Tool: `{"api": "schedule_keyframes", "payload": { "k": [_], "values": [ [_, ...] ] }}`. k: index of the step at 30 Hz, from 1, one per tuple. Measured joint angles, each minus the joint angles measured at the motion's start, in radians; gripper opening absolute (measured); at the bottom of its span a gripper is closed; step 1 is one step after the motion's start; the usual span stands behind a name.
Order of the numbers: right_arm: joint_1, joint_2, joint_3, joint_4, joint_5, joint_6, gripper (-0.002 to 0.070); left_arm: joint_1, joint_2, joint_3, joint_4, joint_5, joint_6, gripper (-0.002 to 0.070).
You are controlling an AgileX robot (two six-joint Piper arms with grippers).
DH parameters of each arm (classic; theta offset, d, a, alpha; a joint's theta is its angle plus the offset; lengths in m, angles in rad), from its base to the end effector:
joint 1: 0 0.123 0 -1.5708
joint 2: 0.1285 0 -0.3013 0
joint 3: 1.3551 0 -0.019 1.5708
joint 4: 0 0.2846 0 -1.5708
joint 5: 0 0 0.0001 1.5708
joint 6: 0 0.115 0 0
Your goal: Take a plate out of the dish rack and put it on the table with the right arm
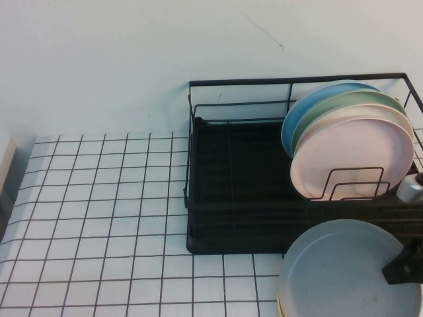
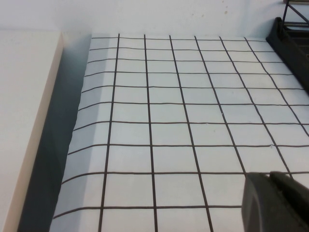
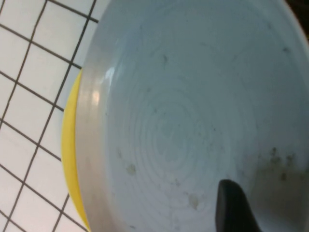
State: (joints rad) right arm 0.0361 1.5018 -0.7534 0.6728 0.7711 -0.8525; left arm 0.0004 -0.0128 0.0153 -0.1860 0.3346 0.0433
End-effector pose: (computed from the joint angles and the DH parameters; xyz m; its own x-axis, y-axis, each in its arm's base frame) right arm 0.2787 0.0601 0.1639 -0.8656 -0.3262 -0.3800 -0.4521 0.8354 0.3126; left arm 0.0940 -0.0070 0.1729 -0.2477 -0.1321 -0.9598 0.0260 0.9894 -0.1429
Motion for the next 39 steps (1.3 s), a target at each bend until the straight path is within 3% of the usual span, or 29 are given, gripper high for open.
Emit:
{"api": "schedule_keyframes", "payload": {
  "k": [11, 21, 24, 28, 30, 39],
  "values": [
    [0.0, -0.036, -0.056, -0.017, 0.049, 0.017, 0.0321, 0.0, 0.0, 0.0, 0.0, 0.0, 0.0, -0.0003],
    [0.0, -0.177, -0.163, -0.21, 0.086, 0.13, 0.0315, 0.0, 0.0, 0.0, 0.0, 0.0, -0.002, -0.0003],
    [0.0, -0.225, -0.204, -0.263, 0.11, 0.148, 0.0258, 0.0, 0.0, 0.0, 0.0, 0.0, -0.002, -0.0003],
    [0.0, -0.336, -0.269, -0.281, 0.125, 0.133, 0.0083, 0.0, 0.0, 0.0, 0.0, 0.0, -0.002, -0.0003],
    [0.0, -0.4, -0.301, -0.285, 0.115, 0.107, 0.0039, 0.0, 0.0, 0.0, 0.0, 0.0, -0.002, -0.0003],
    [0.0, -0.664, -0.332, -0.423, -0.048, 0.012, 0.0003, 0.0, 0.0, 0.0, 0.0, 0.0, -0.002, -0.0003]
  ]
}}
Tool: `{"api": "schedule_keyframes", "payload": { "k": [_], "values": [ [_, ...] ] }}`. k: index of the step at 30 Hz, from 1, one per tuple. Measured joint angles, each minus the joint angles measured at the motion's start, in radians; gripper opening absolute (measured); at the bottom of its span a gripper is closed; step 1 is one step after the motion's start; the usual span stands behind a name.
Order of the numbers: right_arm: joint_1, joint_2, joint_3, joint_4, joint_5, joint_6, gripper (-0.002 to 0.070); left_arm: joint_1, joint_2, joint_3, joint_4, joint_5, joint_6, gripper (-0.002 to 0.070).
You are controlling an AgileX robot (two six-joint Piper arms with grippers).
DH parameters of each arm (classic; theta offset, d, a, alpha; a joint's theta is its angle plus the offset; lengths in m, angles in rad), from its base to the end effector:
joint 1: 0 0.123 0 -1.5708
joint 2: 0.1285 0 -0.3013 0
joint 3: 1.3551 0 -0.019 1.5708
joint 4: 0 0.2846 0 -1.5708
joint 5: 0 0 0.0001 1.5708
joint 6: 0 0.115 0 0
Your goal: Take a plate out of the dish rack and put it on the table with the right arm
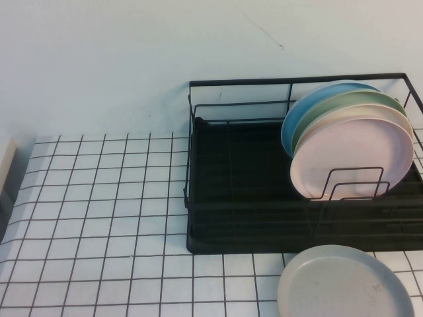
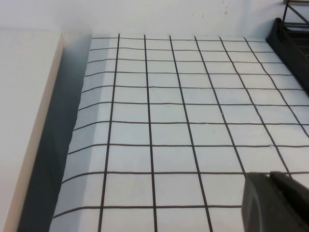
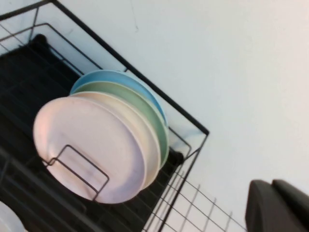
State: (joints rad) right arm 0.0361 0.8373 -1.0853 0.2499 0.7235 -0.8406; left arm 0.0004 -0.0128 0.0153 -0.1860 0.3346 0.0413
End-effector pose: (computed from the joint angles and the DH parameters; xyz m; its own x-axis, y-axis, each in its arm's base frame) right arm 0.1960 0.0259 0.4410 -0.1753 -0.6050 -0.7767 -0.3701 0.7715 -0.5174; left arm 0.0940 -0.0070 0.1729 -0.2478 -0.1341 -0.9595 0.0255 0.9891 -0.1448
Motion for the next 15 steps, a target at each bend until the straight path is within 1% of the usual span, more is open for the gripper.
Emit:
{"api": "schedule_keyframes", "payload": {
  "k": [4, 15],
  "values": [
    [0.0, -0.019, 0.0, -0.057, -0.004, -0.004, 0.0, 0.0, 0.0, 0.0, 0.0, 0.0, 0.0, -0.0003],
    [0.0, -0.013, 0.0, -0.065, 0.041, -0.004, -0.0001, 0.0, 0.0, 0.0, 0.0, 0.0, 0.002, -0.0003]
  ]
}}
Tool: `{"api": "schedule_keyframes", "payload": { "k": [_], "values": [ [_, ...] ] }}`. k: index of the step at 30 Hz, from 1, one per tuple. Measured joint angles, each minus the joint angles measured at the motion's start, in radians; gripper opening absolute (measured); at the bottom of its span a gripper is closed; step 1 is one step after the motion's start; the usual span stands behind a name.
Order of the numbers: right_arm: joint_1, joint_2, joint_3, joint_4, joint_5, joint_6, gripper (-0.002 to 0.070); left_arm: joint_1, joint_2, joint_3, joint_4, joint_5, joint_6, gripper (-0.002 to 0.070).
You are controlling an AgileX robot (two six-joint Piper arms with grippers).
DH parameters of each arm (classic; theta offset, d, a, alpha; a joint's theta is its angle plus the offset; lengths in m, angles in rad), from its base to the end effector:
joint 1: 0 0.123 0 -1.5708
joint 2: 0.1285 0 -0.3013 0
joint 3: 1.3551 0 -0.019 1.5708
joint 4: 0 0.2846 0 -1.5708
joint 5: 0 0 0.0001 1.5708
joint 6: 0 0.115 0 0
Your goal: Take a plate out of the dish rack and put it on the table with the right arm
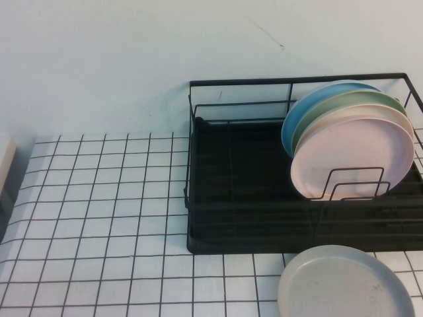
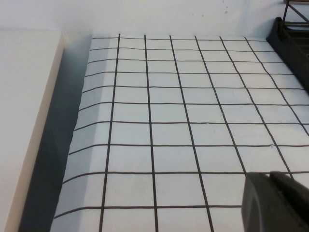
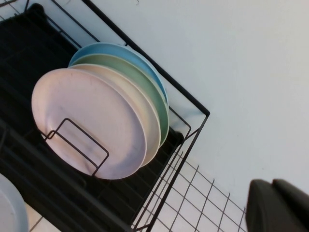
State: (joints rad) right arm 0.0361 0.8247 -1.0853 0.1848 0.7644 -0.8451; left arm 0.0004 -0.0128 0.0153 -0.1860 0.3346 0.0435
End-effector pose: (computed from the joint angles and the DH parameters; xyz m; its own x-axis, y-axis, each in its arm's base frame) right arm 0.1906 0.0215 0.4382 -0.2010 -0.6550 -0.7284 -0.3743 0.7385 -0.5608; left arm 0.0940 -0.0070 0.1729 -0.2477 -0.1319 -0.9598 0.0261 0.9894 -0.1427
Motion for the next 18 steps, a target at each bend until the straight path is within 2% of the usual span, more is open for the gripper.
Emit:
{"api": "schedule_keyframes", "payload": {
  "k": [18],
  "values": [
    [0.0, 0.031, 0.0, -0.075, 0.009, -0.002, -0.0002, 0.0, 0.0, 0.0, 0.0, 0.0, 0.0, -0.0003]
  ]
}}
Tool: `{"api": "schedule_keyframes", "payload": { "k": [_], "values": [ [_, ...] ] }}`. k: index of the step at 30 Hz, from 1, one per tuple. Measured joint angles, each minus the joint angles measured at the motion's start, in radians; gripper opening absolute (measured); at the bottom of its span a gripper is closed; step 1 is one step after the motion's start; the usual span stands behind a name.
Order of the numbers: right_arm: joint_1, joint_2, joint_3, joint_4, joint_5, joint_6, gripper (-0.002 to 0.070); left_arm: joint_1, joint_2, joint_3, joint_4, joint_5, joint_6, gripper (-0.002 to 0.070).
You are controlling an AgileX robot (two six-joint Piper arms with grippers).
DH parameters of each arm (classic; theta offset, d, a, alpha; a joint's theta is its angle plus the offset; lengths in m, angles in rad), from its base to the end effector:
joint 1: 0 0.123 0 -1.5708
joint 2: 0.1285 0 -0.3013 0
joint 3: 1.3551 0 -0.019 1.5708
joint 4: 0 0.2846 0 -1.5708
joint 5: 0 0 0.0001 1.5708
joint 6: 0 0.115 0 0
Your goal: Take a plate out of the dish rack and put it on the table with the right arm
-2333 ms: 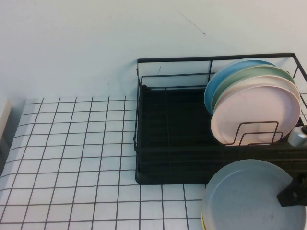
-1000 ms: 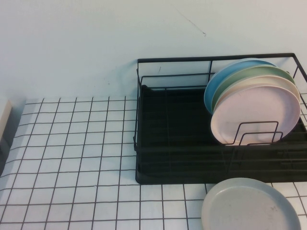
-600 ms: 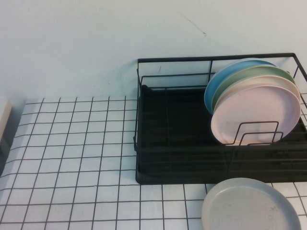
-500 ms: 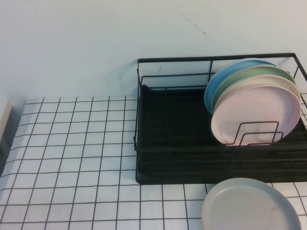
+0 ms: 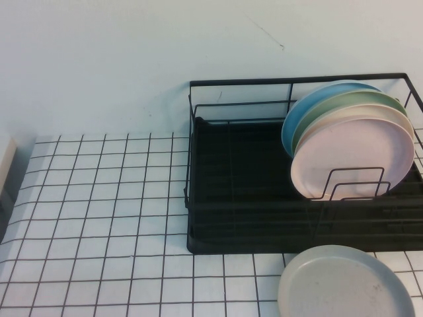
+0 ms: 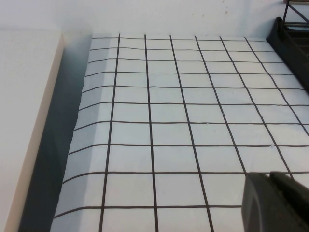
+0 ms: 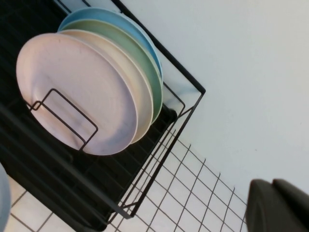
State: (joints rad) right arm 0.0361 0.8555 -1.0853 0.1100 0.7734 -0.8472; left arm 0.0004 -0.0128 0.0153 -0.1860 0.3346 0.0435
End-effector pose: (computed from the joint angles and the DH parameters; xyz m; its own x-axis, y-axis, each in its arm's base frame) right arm 0.2003 0.0161 0.4304 -0.2419 -0.7021 -0.6698 -0.3796 0.7037 -0.6006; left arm 0.0940 -0.0070 0.1729 -0.2477 -0.1319 -0.9598 0.0261 0.9894 -0.1427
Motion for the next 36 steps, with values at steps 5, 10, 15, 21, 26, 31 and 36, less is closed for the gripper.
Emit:
{"api": "schedule_keyframes", "payload": {
  "k": [5, 10, 15, 21, 26, 31, 36],
  "values": [
    [0.0, 0.002, 0.0, -0.07, -0.016, 0.0, -0.0002, 0.0, 0.0, 0.0, 0.0, 0.0, 0.0, -0.0003],
    [0.0, -0.08, 0.042, -0.214, -0.082, 0.064, -0.0002, 0.0, 0.0, 0.0, 0.0, 0.0, 0.0, -0.0003],
    [0.0, -0.277, 0.234, -0.351, -0.359, 0.332, -0.0002, 0.0, 0.0, 0.0, 0.0, 0.0, 0.0, -0.0003],
    [-0.026, -0.547, 0.594, -0.378, -0.587, 0.632, -0.0002, 0.0, 0.0, 0.0, 0.0, 0.0, 0.0, -0.0003],
    [-0.048, -0.732, 0.855, -0.401, -0.552, 0.865, -0.0002, 0.0, 0.0, 0.0, 0.0, 0.0, -0.004, -0.0003],
    [-0.054, -0.815, 1.019, -0.4, -0.539, 0.961, -0.0002, 0.0, 0.0, 0.0, 0.0, 0.0, -0.004, -0.0003],
    [-0.056, -0.838, 1.103, -0.372, -0.507, 0.978, -0.0002, 0.0, 0.0, 0.0, 0.0, 0.0, -0.004, -0.0003]
  ]
}}
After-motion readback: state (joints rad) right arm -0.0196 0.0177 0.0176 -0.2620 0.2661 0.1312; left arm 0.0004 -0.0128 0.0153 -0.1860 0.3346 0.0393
